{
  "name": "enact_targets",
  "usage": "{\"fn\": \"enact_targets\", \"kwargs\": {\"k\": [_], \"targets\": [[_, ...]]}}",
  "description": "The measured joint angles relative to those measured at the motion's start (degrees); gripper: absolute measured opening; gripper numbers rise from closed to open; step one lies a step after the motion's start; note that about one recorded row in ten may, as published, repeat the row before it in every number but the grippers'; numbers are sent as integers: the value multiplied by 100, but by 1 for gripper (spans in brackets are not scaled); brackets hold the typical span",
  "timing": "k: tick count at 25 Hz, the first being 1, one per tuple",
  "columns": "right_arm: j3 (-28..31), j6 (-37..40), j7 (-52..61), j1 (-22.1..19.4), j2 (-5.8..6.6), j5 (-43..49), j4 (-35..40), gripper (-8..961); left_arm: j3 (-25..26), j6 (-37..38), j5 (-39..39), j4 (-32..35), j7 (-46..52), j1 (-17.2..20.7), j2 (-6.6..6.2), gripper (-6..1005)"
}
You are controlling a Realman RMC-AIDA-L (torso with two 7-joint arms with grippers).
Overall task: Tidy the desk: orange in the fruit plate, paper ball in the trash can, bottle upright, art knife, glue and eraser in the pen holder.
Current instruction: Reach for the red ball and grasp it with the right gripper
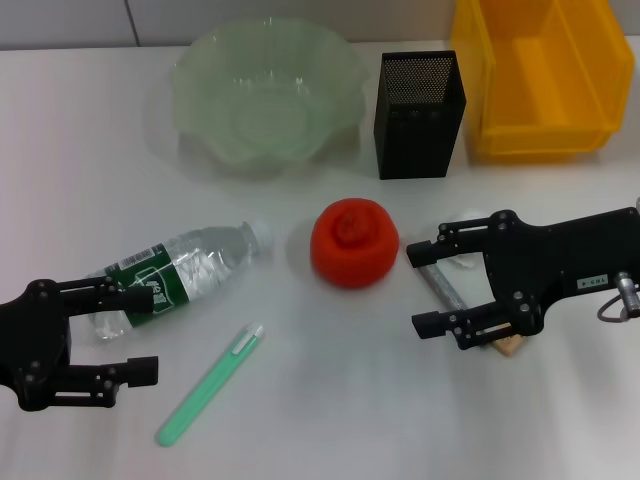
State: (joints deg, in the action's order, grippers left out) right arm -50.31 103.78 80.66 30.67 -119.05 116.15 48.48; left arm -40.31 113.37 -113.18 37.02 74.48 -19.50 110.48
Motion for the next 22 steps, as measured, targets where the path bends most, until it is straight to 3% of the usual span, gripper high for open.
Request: {"fn": "enact_targets", "kwargs": {"k": [22], "targets": [[21,32,-47,-93,-1,-152,43,779,16,-19,-71,13,-13,-3,0,809]]}}
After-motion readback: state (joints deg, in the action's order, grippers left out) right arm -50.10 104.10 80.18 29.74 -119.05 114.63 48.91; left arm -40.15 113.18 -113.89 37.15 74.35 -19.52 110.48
